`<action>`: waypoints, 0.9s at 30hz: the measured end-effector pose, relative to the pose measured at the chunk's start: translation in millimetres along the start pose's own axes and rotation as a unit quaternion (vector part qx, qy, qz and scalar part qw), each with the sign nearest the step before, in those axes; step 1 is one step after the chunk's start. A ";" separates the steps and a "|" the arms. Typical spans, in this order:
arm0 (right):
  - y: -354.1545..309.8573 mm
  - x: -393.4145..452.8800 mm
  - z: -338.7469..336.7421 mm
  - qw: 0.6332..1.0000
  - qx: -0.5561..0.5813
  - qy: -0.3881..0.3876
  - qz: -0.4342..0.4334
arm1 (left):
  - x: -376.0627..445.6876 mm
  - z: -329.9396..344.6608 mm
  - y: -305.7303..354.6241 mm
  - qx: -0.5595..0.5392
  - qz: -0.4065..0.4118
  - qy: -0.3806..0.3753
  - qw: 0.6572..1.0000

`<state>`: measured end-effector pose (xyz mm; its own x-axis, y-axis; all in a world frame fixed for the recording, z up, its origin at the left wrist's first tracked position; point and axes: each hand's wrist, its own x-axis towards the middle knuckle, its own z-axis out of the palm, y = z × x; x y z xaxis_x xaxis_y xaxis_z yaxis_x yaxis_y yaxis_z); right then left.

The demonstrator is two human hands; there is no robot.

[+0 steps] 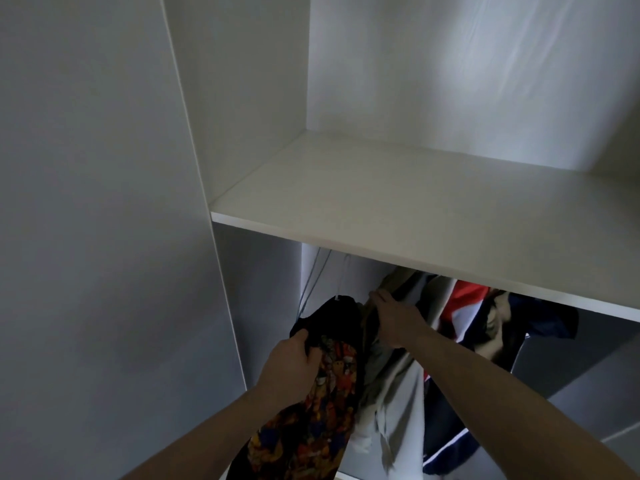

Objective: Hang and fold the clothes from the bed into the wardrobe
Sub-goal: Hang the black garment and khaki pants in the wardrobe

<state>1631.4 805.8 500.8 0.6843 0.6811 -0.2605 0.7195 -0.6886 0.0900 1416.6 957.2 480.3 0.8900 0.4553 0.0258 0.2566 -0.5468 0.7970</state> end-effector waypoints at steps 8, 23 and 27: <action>22.4 -6.8 17.5 0.993 -0.029 -0.106 0.043 | 20.7 -1.8 3.1 0.010 0.002 0.021 1.000; 34.3 -23.6 31.2 0.998 0.003 -0.064 0.029 | 98.2 57.2 69.2 -0.076 -0.001 0.047 0.996; 41.4 -27.4 31.7 0.998 0.010 -0.052 0.039 | 106.0 77.5 65.7 -0.126 -0.023 0.006 0.992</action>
<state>1638.7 750.7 481.2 0.7207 0.5970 -0.3524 0.6619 -0.7436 0.0939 1557.0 915.1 488.6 0.8747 0.4845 -0.0088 0.1932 -0.3320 0.9233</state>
